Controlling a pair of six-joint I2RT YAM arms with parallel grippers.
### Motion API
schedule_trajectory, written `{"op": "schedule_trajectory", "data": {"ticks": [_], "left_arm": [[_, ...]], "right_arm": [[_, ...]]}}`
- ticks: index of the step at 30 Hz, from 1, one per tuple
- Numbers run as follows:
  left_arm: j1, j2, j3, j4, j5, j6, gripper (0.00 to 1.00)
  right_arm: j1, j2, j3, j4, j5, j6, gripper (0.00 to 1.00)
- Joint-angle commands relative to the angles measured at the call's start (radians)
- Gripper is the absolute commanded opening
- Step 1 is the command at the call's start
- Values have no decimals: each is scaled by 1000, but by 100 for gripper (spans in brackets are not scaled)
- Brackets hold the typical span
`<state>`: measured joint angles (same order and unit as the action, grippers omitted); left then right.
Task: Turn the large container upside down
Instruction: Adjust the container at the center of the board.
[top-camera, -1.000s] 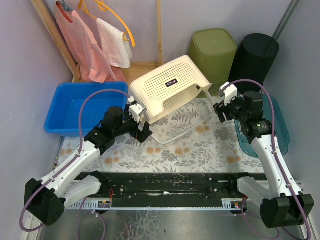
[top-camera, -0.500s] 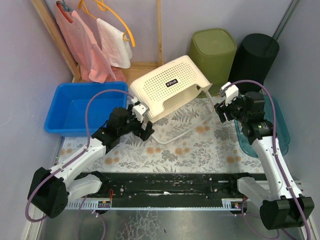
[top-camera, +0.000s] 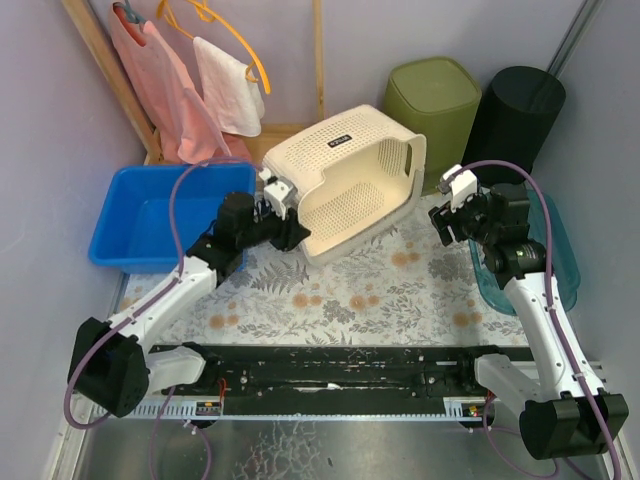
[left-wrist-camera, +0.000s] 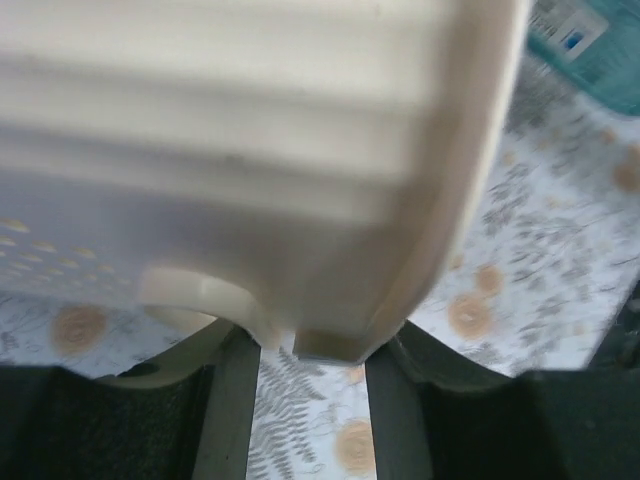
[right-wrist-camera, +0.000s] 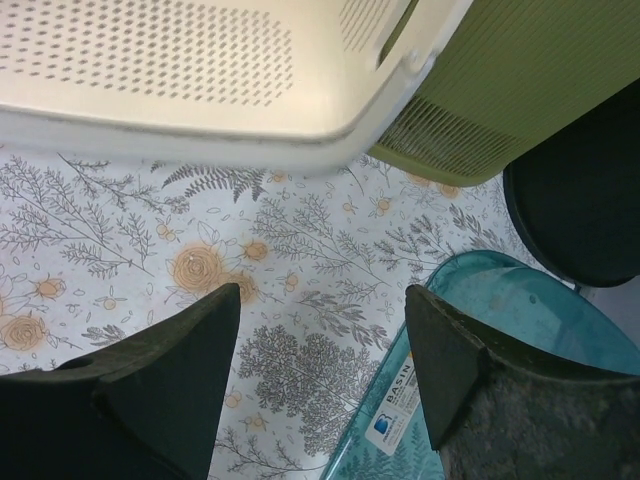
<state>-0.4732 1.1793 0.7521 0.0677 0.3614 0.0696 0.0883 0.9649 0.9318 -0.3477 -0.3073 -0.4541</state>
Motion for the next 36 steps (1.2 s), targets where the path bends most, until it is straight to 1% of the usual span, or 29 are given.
{"op": "schedule_trajectory", "data": {"ticks": [1, 2, 4, 5, 7, 8, 9, 10, 12, 15, 16, 17, 18, 20, 22, 23, 24, 25, 26, 29, 30, 32, 36], "left_arm": [[78, 0, 200, -106, 277, -219, 0], [105, -2, 229, -115, 340, -279, 0], [158, 2, 255, -117, 457, -400, 0], [186, 11, 263, -104, 519, -474, 0], [224, 34, 272, -70, 624, -606, 0], [236, 46, 273, -53, 670, -653, 0], [242, 54, 273, -46, 690, -676, 0], [245, 56, 274, -57, 687, -670, 0], [244, 35, 267, -73, 657, -617, 0], [245, -2, 245, -64, 622, -582, 0], [245, -6, 248, -74, 625, -573, 0], [245, -7, 253, -94, 630, -547, 0], [245, -12, 258, -122, 635, -515, 0], [245, -32, 261, -180, 619, -433, 0], [245, -68, 245, -231, 580, -337, 0], [245, -87, 235, -253, 554, -295, 0], [244, -100, 222, -275, 531, -251, 0], [242, -113, 216, -304, 509, -200, 0], [241, -125, 207, -324, 484, -161, 0], [214, -157, 185, -376, 391, -3, 0], [200, -160, 183, -400, 354, 57, 0], [182, -161, 177, -427, 304, 161, 0], [160, -156, 168, -459, 225, 310, 0]], "right_arm": [[-6, -17, 60, -33, 7, -38, 73], [-5, -22, 90, -66, 17, -48, 73], [-6, -27, 186, -180, -42, -94, 73], [-6, -26, 235, -250, -98, -115, 74], [-6, -28, 310, -405, -257, -192, 75], [-6, -34, 328, -459, -312, -231, 75], [-6, -46, 324, -467, -330, -242, 75], [-6, -58, 315, -453, -323, -239, 75], [-5, -59, 302, -398, -241, -201, 75], [-6, -48, 248, -220, -65, -20, 75], [-12, -47, 229, -164, -43, 26, 75], [-30, -41, 214, -120, -71, 68, 75], [-56, -27, 204, -97, -145, 95, 75], [-136, 32, 212, -66, -366, 177, 75], [-280, 141, 268, -70, -657, 249, 70], [-333, 211, 313, -89, -793, 268, 68], [-378, 284, 369, -143, -932, 253, 66], [-402, 361, 444, -251, -1013, 192, 64], [-415, 427, 542, -412, -1048, 76, 63], [-418, 586, 792, -1024, -1055, -515, 64], [-418, 606, 818, -1109, -1061, -589, 65], [-419, 595, 799, -1123, -1057, -637, 66], [-413, 535, 743, -1122, -1053, -775, 70]]}}
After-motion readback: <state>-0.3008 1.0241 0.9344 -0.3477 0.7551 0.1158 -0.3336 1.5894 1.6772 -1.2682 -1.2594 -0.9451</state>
